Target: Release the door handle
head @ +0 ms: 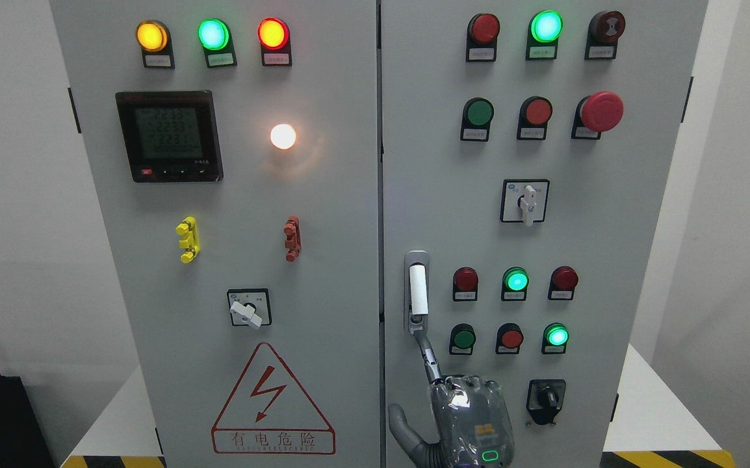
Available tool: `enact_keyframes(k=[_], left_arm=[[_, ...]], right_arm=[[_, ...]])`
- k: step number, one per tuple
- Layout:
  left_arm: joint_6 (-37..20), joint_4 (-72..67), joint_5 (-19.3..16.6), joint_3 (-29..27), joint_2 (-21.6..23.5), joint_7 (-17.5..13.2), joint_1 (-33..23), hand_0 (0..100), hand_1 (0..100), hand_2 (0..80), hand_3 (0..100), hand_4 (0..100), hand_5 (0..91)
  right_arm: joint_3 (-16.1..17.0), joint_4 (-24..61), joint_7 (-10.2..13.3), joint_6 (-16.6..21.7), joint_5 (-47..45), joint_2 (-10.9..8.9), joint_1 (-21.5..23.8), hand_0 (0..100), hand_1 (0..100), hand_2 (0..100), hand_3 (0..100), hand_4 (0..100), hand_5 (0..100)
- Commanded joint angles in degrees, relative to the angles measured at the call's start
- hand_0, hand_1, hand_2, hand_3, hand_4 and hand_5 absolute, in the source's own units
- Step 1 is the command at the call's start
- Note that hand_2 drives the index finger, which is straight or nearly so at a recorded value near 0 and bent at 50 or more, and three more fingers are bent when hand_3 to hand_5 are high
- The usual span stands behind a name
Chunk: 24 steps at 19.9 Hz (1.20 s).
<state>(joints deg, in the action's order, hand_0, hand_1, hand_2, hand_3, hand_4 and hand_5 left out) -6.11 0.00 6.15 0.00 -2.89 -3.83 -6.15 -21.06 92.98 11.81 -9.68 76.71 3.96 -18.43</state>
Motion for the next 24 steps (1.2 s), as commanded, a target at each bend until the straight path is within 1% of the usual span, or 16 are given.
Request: enact_keyframes(k=[1, 11, 16, 19, 21, 22, 24], left_arm=[[0.05, -1.14, 0.0, 0.79, -0.01, -0.04, -0.01, 12, 39, 0.0, 0, 0, 0.0], [0.05, -1.14, 0.0, 0.79, -0.01, -0.04, -0.01, 12, 39, 0.0, 0, 0, 0.0], [0.05, -1.14, 0.0, 0.79, -0.01, -0.04, -0.01, 12, 39, 0.0, 0, 0, 0.0], [0.05, -1.14, 0.0, 0.79, -0.01, -0.04, -0.01, 12, 39, 0.0, 0, 0, 0.0], [0.05, -1.14, 0.0, 0.79, 0.07, -0.04, -0.01, 12, 39, 0.0, 0, 0, 0.0], [0.05, -1.14, 0.0, 0.79, -0.01, -0.04, -0.01, 12, 39, 0.0, 0, 0, 0.0], [0.05, -1.14, 0.0, 0.79, -0.01, -0.04, -0.01, 12, 39, 0.0, 0, 0, 0.0]], right_arm=[[-0.04, 0.09, 0.58, 0.19, -0.06, 0.0, -0.03, 38, 32, 0, 100, 100, 100], [-0.04, 0.8, 0.94, 0.19, -0.06, -0.09, -0.56, 38, 31, 0, 100, 100, 100], [-0.12, 0.97, 2.17, 0.27, -0.06, -0.27, -0.21, 38, 31, 0, 100, 100, 100], [-0.39, 2.46, 4.53, 0.62, -0.15, -0.53, 0.41, 38, 31, 0, 100, 100, 100], [-0.39, 3.34, 5.16, 0.71, -0.15, -0.7, 1.63, 39, 32, 0, 100, 100, 99], [-0.39, 3.35, 5.24, 0.8, -0.24, -0.79, 2.07, 42, 33, 0, 100, 99, 97], [-0.3, 3.35, 5.51, 1.5, -0.42, -0.79, 2.95, 44, 34, 1, 100, 94, 95]])
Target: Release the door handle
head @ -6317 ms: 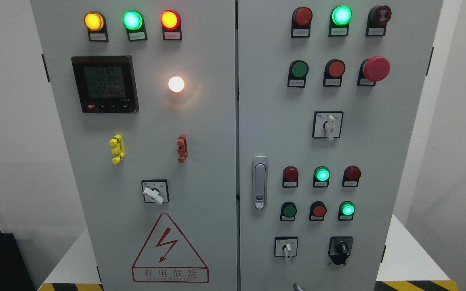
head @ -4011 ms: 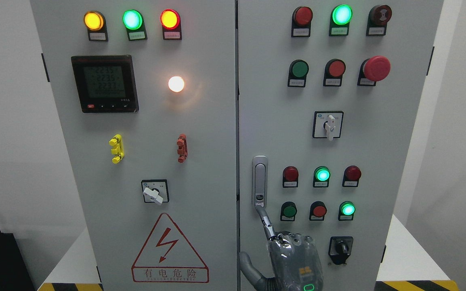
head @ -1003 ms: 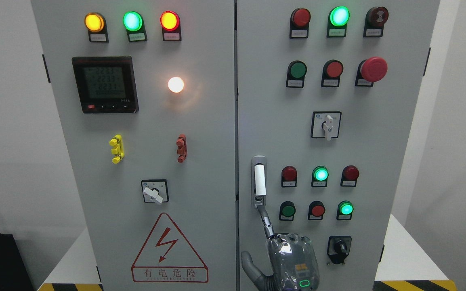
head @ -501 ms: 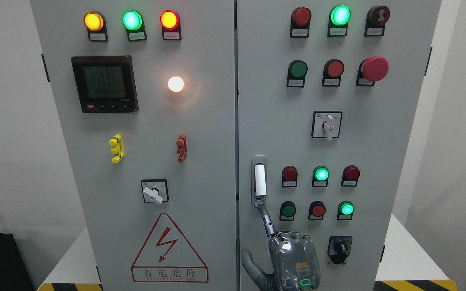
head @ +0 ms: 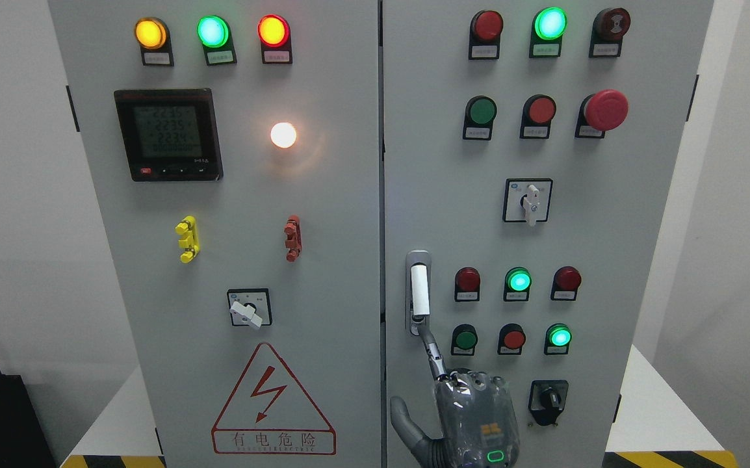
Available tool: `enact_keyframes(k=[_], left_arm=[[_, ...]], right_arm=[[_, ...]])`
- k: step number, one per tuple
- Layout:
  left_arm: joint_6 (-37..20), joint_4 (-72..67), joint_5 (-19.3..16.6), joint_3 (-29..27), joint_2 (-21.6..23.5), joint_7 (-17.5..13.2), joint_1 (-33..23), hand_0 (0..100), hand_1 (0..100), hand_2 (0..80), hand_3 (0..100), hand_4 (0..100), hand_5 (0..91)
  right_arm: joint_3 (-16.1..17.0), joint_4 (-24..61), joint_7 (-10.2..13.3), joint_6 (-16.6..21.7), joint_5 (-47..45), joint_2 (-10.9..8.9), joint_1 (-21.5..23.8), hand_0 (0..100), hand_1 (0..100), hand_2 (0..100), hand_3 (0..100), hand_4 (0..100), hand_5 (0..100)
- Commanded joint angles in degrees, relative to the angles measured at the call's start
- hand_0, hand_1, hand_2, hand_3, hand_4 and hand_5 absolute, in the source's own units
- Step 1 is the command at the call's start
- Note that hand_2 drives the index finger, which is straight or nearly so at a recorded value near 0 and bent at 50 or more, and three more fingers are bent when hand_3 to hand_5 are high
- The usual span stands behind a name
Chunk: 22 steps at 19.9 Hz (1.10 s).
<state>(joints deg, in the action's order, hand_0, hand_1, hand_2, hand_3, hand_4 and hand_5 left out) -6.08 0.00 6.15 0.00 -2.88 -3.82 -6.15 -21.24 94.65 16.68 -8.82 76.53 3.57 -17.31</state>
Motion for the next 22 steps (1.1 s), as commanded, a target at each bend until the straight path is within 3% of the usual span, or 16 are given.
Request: enact_keyframes(k=[1, 2, 3, 4, 5, 7, 9, 10, 11, 12, 13, 14, 15, 16, 22], left_arm=[[0.02, -1.14, 0.0, 0.79, -0.02, -0.04, 0.0, 12, 39, 0.0, 0, 0, 0.0], [0.02, -1.14, 0.0, 0.79, 0.07, -0.04, 0.0, 12, 39, 0.0, 0, 0, 0.0], [0.02, -1.14, 0.0, 0.79, 0.07, -0.04, 0.0, 12, 39, 0.0, 0, 0, 0.0], [0.02, -1.14, 0.0, 0.79, -0.02, -0.04, 0.0, 12, 39, 0.0, 0, 0, 0.0], [0.02, -1.14, 0.0, 0.79, 0.07, -0.04, 0.0, 12, 39, 0.0, 0, 0, 0.0], [0.02, -1.14, 0.0, 0.79, -0.02, -0.04, 0.0, 12, 39, 0.0, 0, 0, 0.0], [0.02, -1.14, 0.0, 0.79, -0.02, -0.04, 0.0, 12, 39, 0.0, 0, 0, 0.0], [0.02, -1.14, 0.0, 0.79, -0.02, -0.04, 0.0, 12, 39, 0.0, 0, 0, 0.0], [0.02, -1.14, 0.0, 0.79, -0.02, -0.04, 0.0, 12, 39, 0.0, 0, 0, 0.0], [0.02, -1.14, 0.0, 0.79, -0.02, -0.04, 0.0, 12, 39, 0.0, 0, 0, 0.0], [0.02, -1.14, 0.0, 0.79, -0.02, -0.04, 0.0, 12, 39, 0.0, 0, 0, 0.0], [0.02, -1.14, 0.0, 0.79, 0.07, -0.04, 0.0, 12, 39, 0.0, 0, 0, 0.0], [0.02, -1.14, 0.0, 0.79, -0.02, -0.04, 0.0, 12, 39, 0.0, 0, 0, 0.0], [0.02, -1.14, 0.0, 0.79, -0.02, -0.04, 0.0, 12, 39, 0.0, 0, 0, 0.0], [0.02, -1.14, 0.0, 0.79, -0.02, -0.04, 0.0, 12, 39, 0.0, 0, 0, 0.0]], right_arm=[[0.23, 1.68, 0.81, 1.52, -0.24, -0.4, 2.01, 45, 35, 12, 100, 90, 92], [0.4, 1.68, 1.24, 2.66, -0.24, -0.32, 2.02, 46, 35, 19, 97, 87, 89], [0.49, 1.85, 2.03, 3.63, -0.33, -0.14, 2.02, 47, 35, 38, 91, 80, 82], [0.49, 2.46, 2.91, 4.51, -0.33, 0.04, 2.1, 51, 34, 57, 81, 64, 66], [0.49, 3.34, 3.7, 5.39, -0.33, -0.05, 2.19, 52, 34, 57, 80, 62, 62], [0.93, 4.05, 3.8, 5.92, -0.33, 0.12, 2.19, 57, 26, 69, 74, 51, 37], [1.37, 4.93, 3.88, 6.01, -0.33, 0.21, 2.28, 58, 21, 75, 74, 50, 33], [1.46, 4.93, 3.88, 6.01, -0.42, 0.13, 2.28, 55, 20, 82, 79, 54, 33], [1.72, 5.02, 3.97, 6.01, -0.42, 0.21, 2.28, 54, 20, 83, 80, 55, 34], [2.16, 5.1, 3.97, 6.01, -0.42, 0.3, 2.02, 52, 18, 91, 92, 63, 45], [2.16, 5.37, 3.8, 5.93, -0.42, 0.3, 1.58, 52, 16, 99, 100, 78, 68], [2.16, 5.72, 3.19, 5.84, -0.42, 0.3, 1.4, 52, 15, 100, 100, 79, 70], [2.16, 5.72, 2.57, 5.58, -0.33, 0.39, 0.97, 53, 11, 100, 100, 86, 84], [2.25, 5.72, 1.96, 5.22, -0.42, 0.3, 0.35, 53, 8, 100, 100, 90, 89], [2.25, 5.72, -1.21, 2.85, -0.42, 0.48, -2.55, 49, 6, 100, 100, 95, 94]])
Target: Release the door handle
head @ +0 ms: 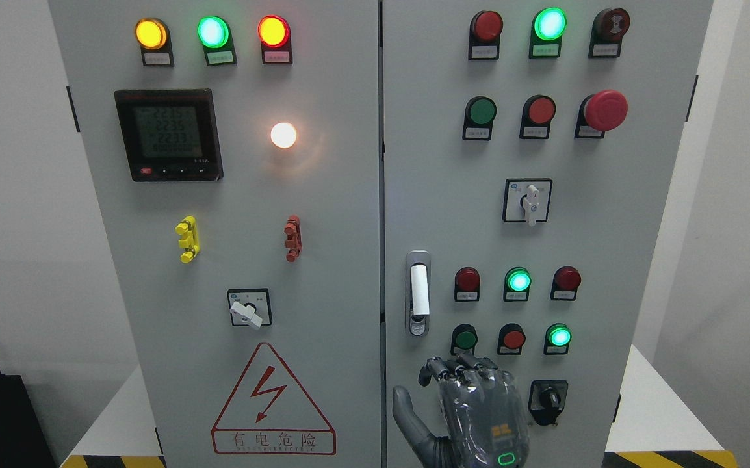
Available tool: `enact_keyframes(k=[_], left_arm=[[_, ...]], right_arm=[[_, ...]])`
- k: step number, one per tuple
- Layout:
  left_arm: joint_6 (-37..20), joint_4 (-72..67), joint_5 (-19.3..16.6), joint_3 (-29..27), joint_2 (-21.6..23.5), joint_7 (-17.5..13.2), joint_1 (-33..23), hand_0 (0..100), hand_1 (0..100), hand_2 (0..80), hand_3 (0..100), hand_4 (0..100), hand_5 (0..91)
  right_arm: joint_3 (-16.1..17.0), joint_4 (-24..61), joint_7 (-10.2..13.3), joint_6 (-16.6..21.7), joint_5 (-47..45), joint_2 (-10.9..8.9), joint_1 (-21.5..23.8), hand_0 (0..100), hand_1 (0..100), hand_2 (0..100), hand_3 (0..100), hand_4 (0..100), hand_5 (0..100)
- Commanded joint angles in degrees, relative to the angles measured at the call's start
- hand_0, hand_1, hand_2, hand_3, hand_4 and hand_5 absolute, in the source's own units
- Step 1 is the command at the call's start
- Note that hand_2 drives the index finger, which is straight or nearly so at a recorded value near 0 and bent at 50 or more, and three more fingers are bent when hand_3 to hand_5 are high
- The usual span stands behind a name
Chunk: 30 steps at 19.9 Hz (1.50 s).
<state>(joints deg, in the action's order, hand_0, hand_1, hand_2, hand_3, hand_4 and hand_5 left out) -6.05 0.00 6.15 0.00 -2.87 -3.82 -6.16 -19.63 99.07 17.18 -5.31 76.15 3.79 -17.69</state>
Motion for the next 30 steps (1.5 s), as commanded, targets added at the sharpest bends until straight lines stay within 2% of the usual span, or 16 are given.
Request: enact_keyframes(k=[1, 4, 9, 12, 17, 30], left_arm=[[-0.01, -1.14, 0.0, 0.79, 0.06, -0.04, 0.0, 12, 39, 0.0, 0, 0, 0.0], [-0.01, -1.14, 0.0, 0.79, 0.06, -0.04, 0.0, 12, 39, 0.0, 0, 0, 0.0], [-0.01, -1.14, 0.0, 0.79, -0.03, -0.04, 0.0, 12, 39, 0.0, 0, 0, 0.0], [-0.01, -1.14, 0.0, 0.79, 0.06, -0.04, 0.0, 12, 39, 0.0, 0, 0, 0.0], [-0.01, -1.14, 0.0, 0.79, 0.06, -0.04, 0.0, 12, 39, 0.0, 0, 0, 0.0], [-0.01, -1.14, 0.0, 0.79, -0.03, -0.04, 0.0, 12, 39, 0.0, 0, 0, 0.0]], right_arm=[[0.65, 1.3, -2.4, -1.19, -0.04, 0.25, -2.7, 49, 5, 100, 100, 95, 94], [0.65, 1.3, -5.3, -3.04, -0.04, 0.25, -3.93, 48, 3, 100, 100, 95, 95], [0.47, 0.94, -5.84, -5.06, 0.05, 0.34, -6.3, 46, 2, 100, 100, 95, 97], [0.47, 0.42, -7.68, -6.29, 0.22, 0.43, -6.92, 47, 3, 100, 100, 96, 97], [0.47, -0.81, -9.09, -6.38, 0.14, 0.69, -8.24, 46, 2, 100, 100, 95, 98], [0.74, -2.31, -9.18, -6.56, 0.14, 0.69, -9.47, 44, 7, 100, 100, 95, 97]])
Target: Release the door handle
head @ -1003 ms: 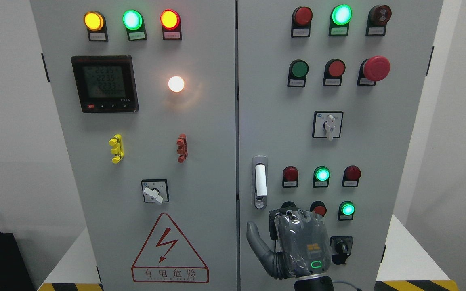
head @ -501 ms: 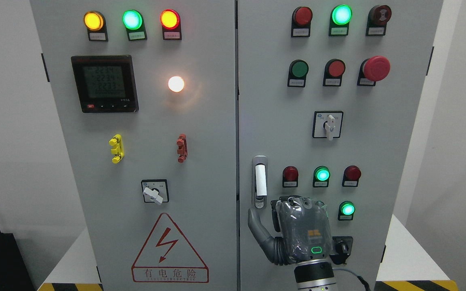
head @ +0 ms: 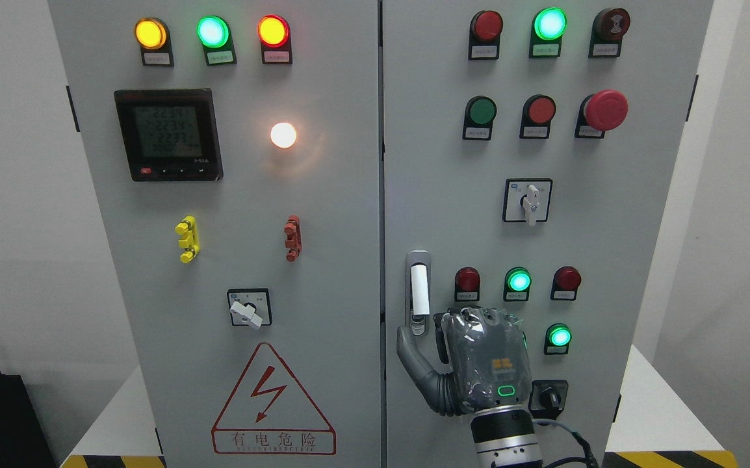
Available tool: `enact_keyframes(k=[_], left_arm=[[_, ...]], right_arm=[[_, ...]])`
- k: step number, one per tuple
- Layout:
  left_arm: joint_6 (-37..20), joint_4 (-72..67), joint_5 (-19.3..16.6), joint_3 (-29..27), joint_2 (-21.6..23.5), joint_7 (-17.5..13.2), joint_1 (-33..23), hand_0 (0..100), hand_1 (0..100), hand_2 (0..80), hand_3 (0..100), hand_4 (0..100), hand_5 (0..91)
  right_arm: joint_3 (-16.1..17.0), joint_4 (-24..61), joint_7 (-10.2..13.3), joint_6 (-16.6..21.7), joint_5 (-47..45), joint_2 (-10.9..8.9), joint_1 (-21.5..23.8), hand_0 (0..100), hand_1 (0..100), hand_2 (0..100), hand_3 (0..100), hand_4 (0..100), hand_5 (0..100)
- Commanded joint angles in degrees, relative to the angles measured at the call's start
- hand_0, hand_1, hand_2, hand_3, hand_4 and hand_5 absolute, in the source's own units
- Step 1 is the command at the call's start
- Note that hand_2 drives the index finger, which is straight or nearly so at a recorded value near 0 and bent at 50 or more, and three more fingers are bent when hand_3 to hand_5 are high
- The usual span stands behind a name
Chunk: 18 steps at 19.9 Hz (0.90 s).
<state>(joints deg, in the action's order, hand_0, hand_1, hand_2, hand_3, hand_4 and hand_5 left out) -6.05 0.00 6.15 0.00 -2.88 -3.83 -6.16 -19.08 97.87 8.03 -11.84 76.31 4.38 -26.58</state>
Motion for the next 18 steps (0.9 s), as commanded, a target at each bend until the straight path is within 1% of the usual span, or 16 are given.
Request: enact_keyframes(k=[1, 8, 11, 13, 17, 18], left_arm=[[-0.02, -1.14, 0.0, 0.79, 0.06, -0.04, 0.0, 12, 39, 0.0, 0, 0, 0.0], [-0.02, -1.14, 0.0, 0.79, -0.02, -0.04, 0.0, 12, 39, 0.0, 0, 0, 0.0], [-0.02, -1.14, 0.0, 0.79, -0.02, -0.04, 0.0, 12, 39, 0.0, 0, 0, 0.0], [-0.02, -1.14, 0.0, 0.79, -0.02, -0.04, 0.0, 12, 39, 0.0, 0, 0, 0.0], [-0.02, -1.14, 0.0, 0.79, -0.02, -0.04, 0.0, 12, 39, 0.0, 0, 0, 0.0], [-0.02, -1.14, 0.0, 0.79, -0.02, -0.04, 0.0, 12, 39, 0.0, 0, 0, 0.0]], right_arm=[[0.27, -1.11, -0.04, -0.02, -0.02, 0.28, -0.76, 43, 8, 100, 100, 95, 97], [0.62, -1.28, -0.04, -0.11, -0.02, 0.37, -1.37, 43, 12, 100, 100, 95, 97], [0.89, -1.55, -0.04, -0.11, -0.11, 0.37, -1.46, 44, 15, 100, 100, 95, 97], [0.97, -1.55, 0.05, -0.11, -0.2, 0.46, -1.46, 47, 16, 100, 100, 94, 96], [0.97, -1.55, 0.23, -0.11, -0.2, 0.46, -1.46, 51, 17, 100, 100, 94, 96], [0.97, -1.55, 0.31, -0.11, -0.2, 0.81, -1.46, 52, 17, 100, 100, 94, 96]])
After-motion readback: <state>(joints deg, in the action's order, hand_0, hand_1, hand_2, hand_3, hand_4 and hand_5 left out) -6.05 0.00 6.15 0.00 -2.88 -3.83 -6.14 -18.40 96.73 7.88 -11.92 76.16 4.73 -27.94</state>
